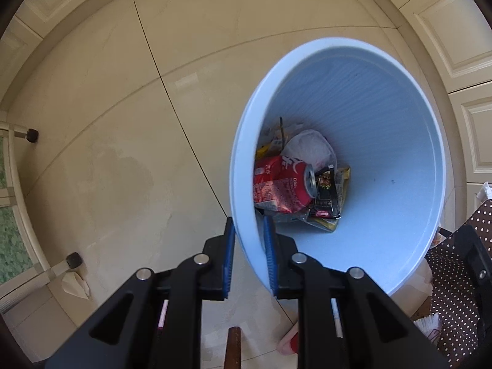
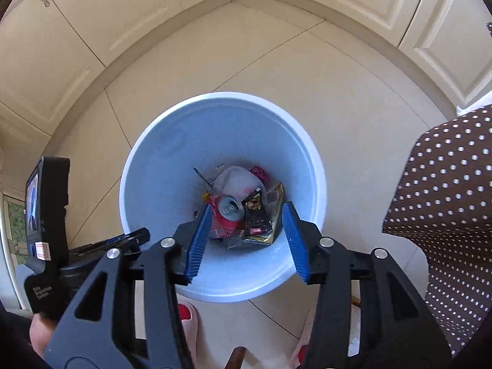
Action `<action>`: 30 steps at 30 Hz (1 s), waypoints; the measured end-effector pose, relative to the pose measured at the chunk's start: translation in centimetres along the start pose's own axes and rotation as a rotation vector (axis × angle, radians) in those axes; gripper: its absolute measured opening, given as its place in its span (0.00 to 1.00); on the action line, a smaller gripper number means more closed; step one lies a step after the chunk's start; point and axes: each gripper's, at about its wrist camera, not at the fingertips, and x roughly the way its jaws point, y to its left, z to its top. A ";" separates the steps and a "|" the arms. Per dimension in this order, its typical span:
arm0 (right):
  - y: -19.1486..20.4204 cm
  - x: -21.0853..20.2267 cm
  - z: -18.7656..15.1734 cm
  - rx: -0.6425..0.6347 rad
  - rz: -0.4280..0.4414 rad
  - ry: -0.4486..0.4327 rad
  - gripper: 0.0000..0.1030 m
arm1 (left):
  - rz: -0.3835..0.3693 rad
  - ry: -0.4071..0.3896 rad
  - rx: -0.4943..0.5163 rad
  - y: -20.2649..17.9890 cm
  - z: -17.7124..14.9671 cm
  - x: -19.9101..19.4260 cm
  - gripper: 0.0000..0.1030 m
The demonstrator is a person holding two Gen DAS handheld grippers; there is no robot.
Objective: Collect trash
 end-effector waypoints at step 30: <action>-1.9 -36.0 -8.4 0.027 -0.205 -0.572 0.77 | -0.193 -0.746 0.335 -5.6 -16.3 -38.8 0.81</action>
